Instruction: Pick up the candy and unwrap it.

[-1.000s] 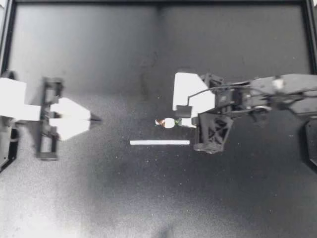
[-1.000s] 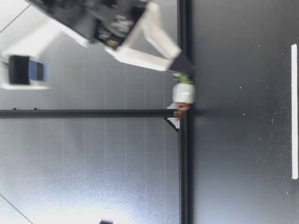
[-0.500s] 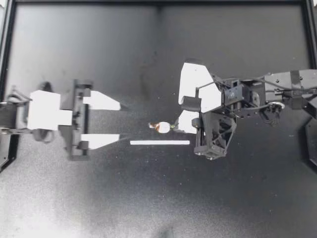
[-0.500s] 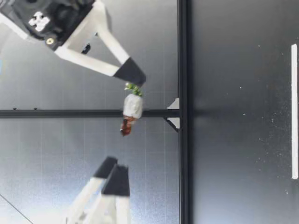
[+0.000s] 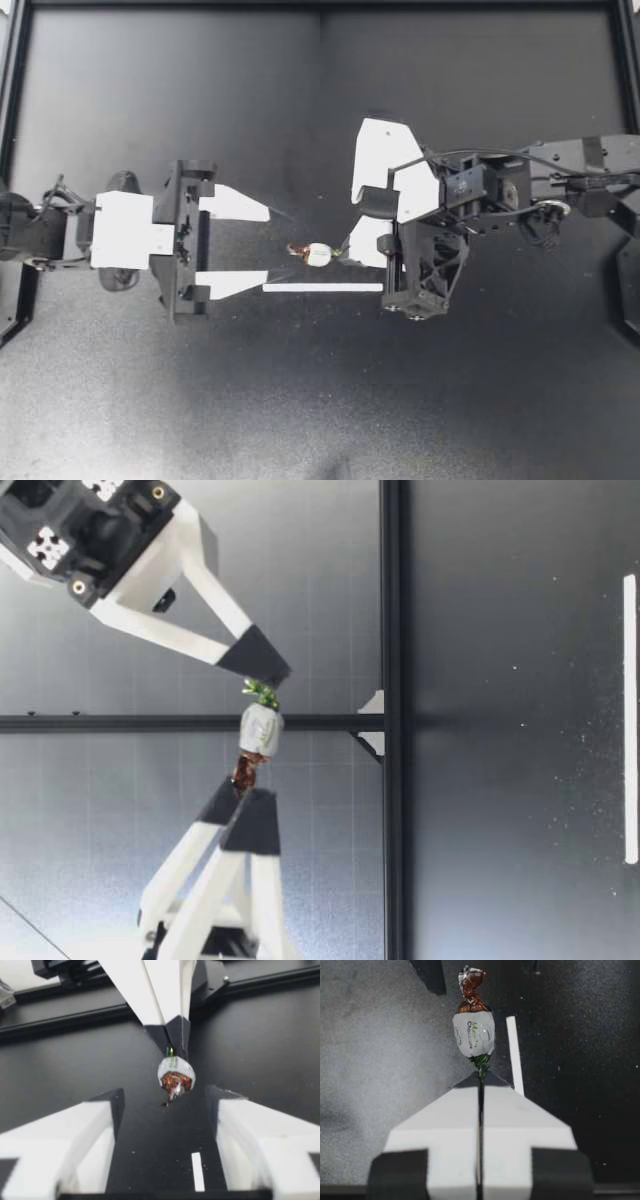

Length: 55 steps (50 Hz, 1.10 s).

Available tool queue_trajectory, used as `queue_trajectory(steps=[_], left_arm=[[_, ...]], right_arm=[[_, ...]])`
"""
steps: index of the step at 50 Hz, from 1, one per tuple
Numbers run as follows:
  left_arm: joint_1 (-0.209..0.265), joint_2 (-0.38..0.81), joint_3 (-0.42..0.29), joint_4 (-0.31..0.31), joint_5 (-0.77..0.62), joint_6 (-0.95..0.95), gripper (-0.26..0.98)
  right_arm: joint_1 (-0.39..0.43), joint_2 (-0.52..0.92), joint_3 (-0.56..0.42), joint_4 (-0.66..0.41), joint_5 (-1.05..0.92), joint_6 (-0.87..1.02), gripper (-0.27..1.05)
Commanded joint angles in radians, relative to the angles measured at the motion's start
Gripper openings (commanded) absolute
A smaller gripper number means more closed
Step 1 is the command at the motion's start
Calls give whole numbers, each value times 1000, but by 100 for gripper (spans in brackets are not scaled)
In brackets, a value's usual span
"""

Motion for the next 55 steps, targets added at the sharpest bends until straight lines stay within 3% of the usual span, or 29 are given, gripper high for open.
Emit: queue_trajectory(steps=[1, 16, 31, 55], left_arm=[[3, -8, -23, 0, -11, 2, 48], [2, 12, -32, 3, -3, 2, 24], [-3, -14, -20, 25, -6, -2, -12], [-6, -41, 15, 23, -11, -29, -14]], right_arm=[[3, -9, -25, 2, -5, -2, -20], [3, -12, -28, 2, -8, -2, -20], [3, -9, -21, 2, -5, 3, -20], [5, -69, 60, 2, -74, 5, -20]])
